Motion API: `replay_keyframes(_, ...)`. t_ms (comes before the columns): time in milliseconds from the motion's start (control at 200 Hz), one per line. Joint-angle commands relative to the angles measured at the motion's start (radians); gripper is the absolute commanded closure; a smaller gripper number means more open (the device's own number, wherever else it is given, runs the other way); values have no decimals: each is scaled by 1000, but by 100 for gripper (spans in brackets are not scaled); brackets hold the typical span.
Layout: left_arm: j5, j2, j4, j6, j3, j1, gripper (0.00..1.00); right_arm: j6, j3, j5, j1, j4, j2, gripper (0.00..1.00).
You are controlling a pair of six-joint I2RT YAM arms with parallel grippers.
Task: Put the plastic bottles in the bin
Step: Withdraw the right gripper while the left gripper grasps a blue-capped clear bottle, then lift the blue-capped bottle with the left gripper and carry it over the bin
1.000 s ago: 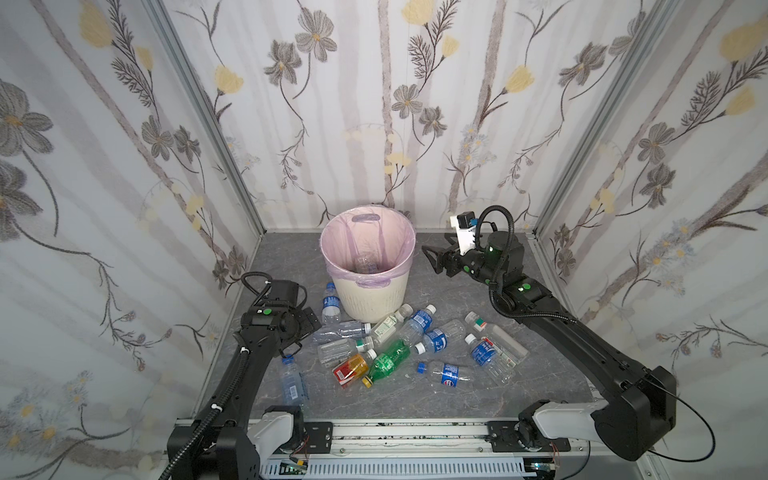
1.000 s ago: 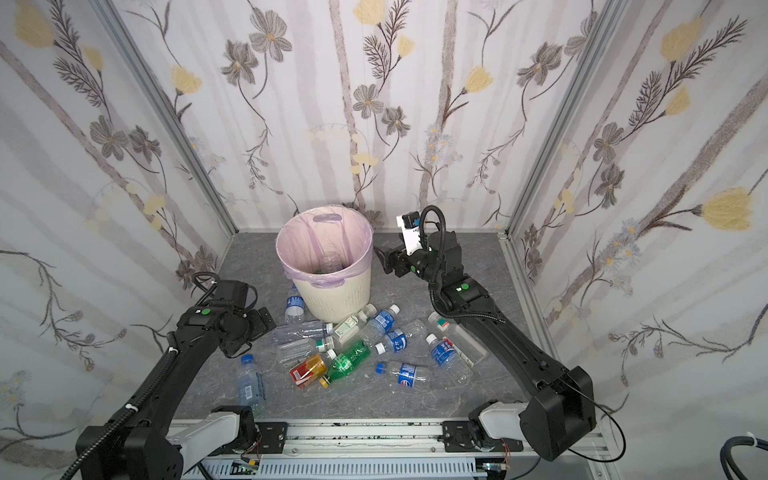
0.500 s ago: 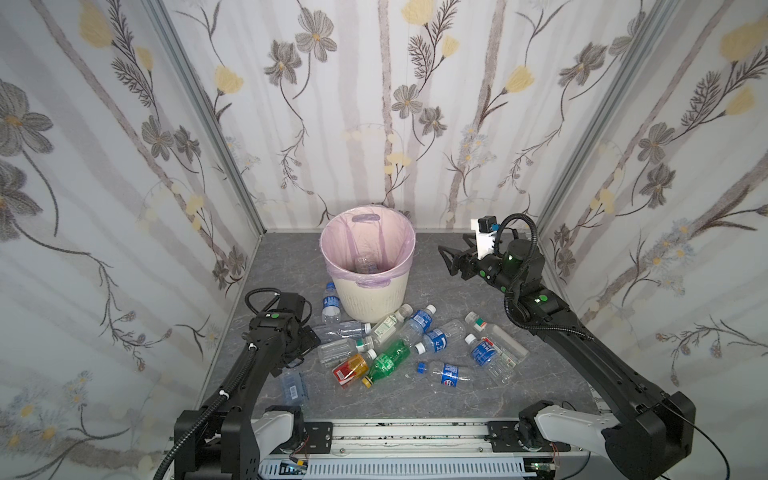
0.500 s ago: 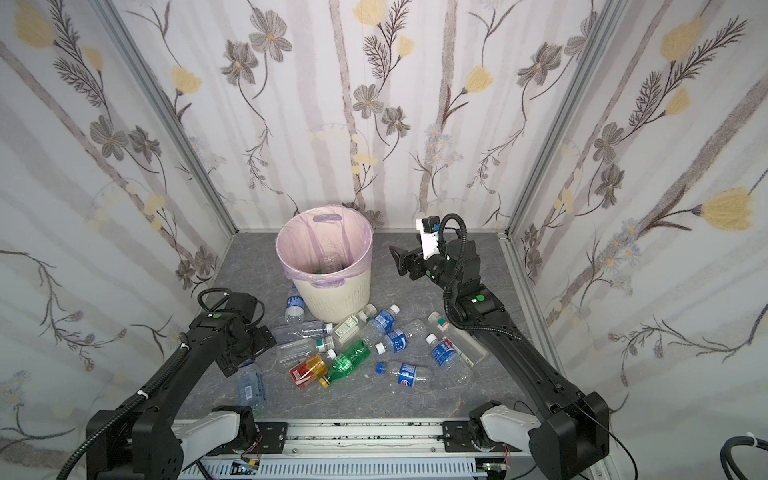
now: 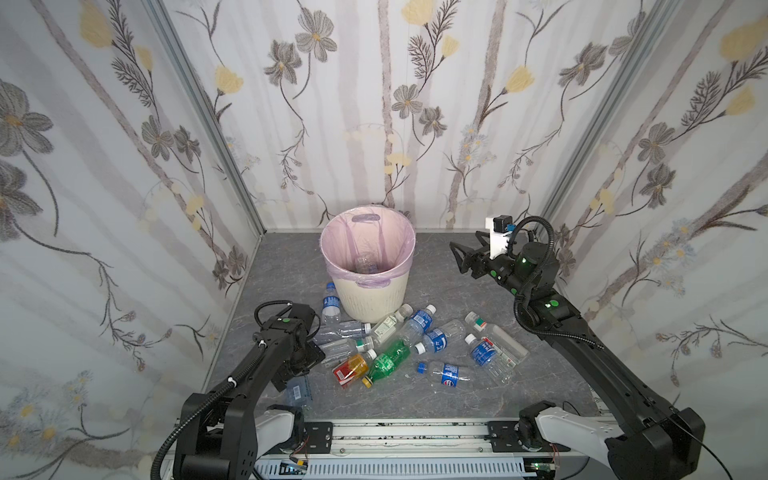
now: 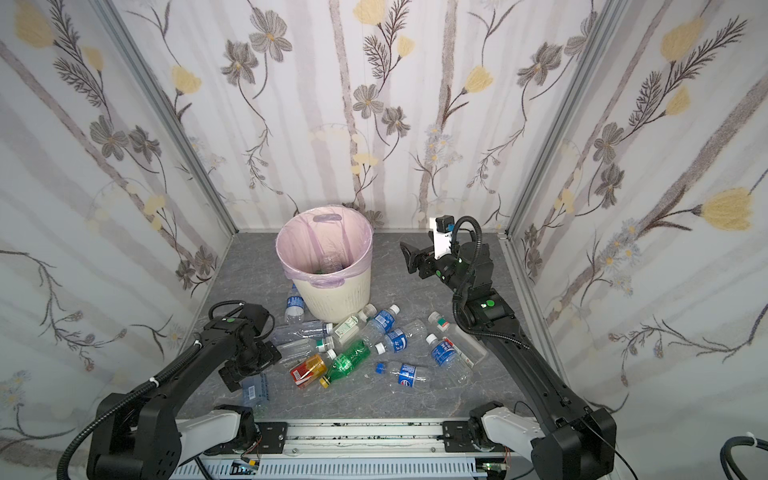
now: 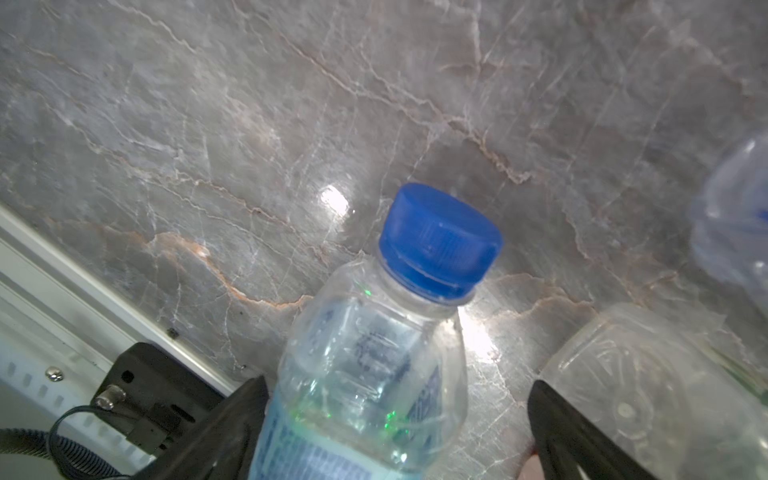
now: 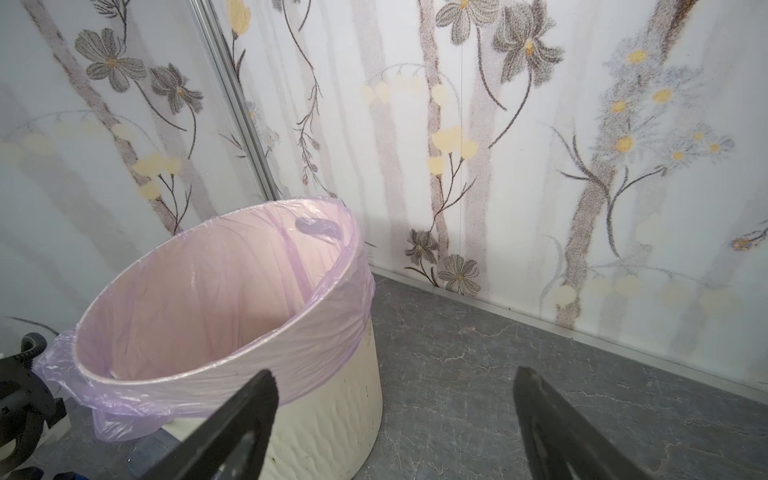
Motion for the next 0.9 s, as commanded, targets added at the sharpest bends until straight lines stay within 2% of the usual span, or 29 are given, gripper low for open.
replay_keyframes(0, 14, 22, 14, -36, -15, -3, 0, 5, -16, -2, -12, 47, -19, 10)
replay_keyframes(170, 74, 29, 76, -68, -70, -23, 0, 11, -29, -10, -31, 45, -36, 10)
replay_keyframes(355, 70, 18, 89, -76, -78, -35, 3, 18, -36, -13, -45, 50, -47, 10)
replay_keyframes(650, 63, -29, 94, -90, -83, -38, 30, 41, -41, -22, -51, 63, -41, 10)
replay_keyframes(790, 63, -30, 97, -90, -84, -39, 41, 48, -41, -23, -54, 65, -38, 10)
replay_keyframes(894, 60, -41, 97, -93, -85, -40, 43, 55, -40, -23, -55, 64, -33, 10)
